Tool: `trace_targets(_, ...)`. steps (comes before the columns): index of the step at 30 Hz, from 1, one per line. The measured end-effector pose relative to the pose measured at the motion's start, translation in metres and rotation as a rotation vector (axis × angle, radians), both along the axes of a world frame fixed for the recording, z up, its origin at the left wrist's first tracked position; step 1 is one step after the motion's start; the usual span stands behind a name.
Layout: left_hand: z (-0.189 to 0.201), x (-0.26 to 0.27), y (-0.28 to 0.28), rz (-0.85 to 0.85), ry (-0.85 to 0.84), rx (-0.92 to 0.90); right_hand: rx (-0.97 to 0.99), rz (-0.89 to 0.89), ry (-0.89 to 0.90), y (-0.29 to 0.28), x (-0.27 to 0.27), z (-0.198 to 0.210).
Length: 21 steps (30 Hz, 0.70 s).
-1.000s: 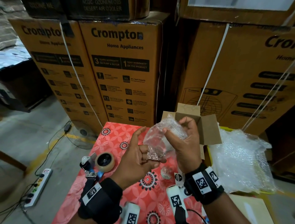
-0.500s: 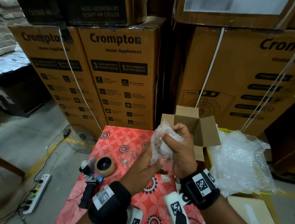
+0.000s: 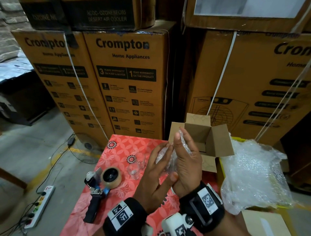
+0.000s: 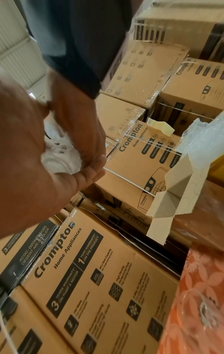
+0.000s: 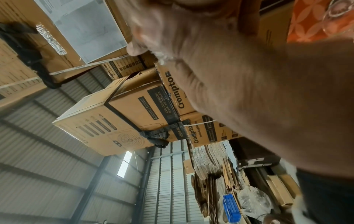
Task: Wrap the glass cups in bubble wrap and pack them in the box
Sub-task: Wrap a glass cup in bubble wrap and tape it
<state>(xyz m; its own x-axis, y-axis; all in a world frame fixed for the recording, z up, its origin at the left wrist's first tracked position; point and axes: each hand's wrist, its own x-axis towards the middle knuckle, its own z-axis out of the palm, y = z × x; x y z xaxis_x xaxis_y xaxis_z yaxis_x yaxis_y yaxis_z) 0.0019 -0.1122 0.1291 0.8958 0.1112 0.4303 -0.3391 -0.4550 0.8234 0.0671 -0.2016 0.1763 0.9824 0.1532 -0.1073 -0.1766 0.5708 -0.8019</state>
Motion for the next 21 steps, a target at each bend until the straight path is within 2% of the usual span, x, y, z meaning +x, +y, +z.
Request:
trace_targets(2, -0.001, 0.001, 0.001, 0.036, 0.0, -0.051, -0.027, 0.027, -0.006, 0.001, -0.001, 0.0)
trace_targets(5, -0.006, 0.005, 0.001, 0.127, -0.079, -0.092, 0.076, 0.054, 0.076, 0.005, 0.001, -0.002)
trace_targets(8, -0.008, 0.005, 0.001, 0.159, -0.081, -0.22, 0.243, 0.206, 0.126, -0.003, 0.001, 0.005)
trace_targets(10, -0.004, 0.002, 0.003, 0.136, -0.06, -0.335, 0.301, 0.334, 0.094, -0.014, 0.005, 0.006)
trace_targets(12, 0.001, -0.002, 0.009, 0.111, -0.073, -0.406, 0.2, 0.463, -0.025, -0.026, 0.013, 0.005)
trace_targets(15, 0.006, -0.003, 0.021, 0.069, -0.031, -0.534, -0.062, 0.559, -0.295, -0.041, 0.026, 0.002)
trace_targets(19, 0.006, -0.001, 0.025, 0.024, 0.028, -0.708, -0.435, 0.423, -0.692, -0.047, 0.032, 0.005)
trace_targets(21, 0.009, 0.0, 0.025, 0.019, 0.038, -0.777, -0.536, 0.36, -0.799, -0.045, 0.033, 0.001)
